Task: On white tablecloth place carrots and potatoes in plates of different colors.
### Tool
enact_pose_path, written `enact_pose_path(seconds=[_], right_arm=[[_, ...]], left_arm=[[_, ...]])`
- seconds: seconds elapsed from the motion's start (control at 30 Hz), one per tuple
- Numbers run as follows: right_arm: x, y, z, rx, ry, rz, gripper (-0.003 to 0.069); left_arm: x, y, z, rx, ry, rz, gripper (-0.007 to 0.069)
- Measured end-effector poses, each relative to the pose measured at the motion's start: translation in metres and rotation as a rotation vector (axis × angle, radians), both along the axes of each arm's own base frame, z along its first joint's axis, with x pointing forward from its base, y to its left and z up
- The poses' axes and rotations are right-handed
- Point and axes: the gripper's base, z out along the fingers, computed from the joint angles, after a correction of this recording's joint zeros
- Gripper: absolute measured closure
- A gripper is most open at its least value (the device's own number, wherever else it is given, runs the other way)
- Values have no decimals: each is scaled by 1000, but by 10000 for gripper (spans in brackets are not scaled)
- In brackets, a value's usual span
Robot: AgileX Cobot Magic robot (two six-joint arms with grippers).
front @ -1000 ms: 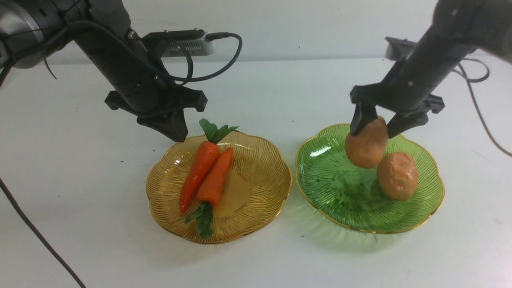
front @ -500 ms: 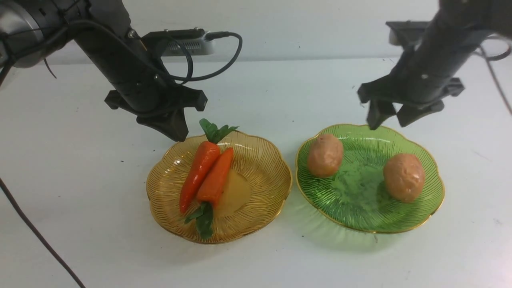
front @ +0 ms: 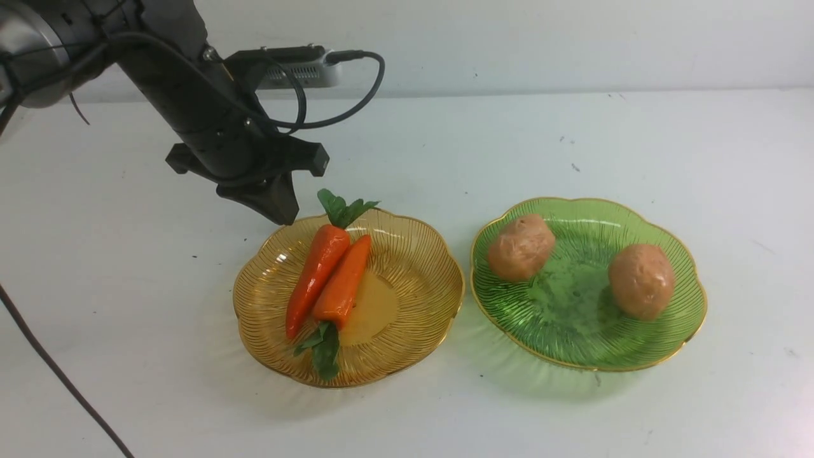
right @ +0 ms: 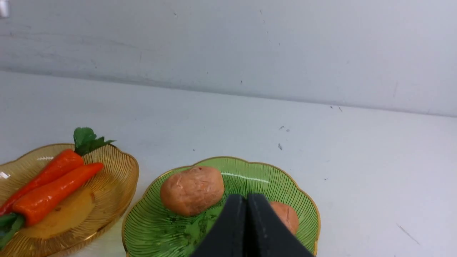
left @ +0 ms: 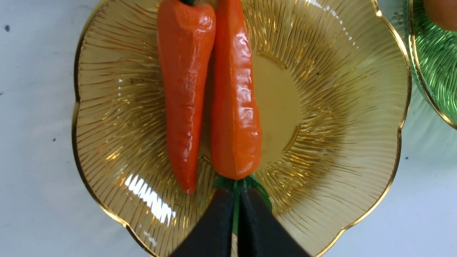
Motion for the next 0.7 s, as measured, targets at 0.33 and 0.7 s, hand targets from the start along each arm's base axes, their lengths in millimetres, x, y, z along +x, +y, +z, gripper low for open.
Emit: enact_pose_path(seconds=[0.33, 0.7], right_arm=[[-45, -12, 17, 64, -264, 0, 674], [-74, -20, 23, 105, -416, 0, 674]], left_arm=[[0, 0, 0, 0, 0, 0, 614], [0, 0, 0, 2, -2, -5, 614]])
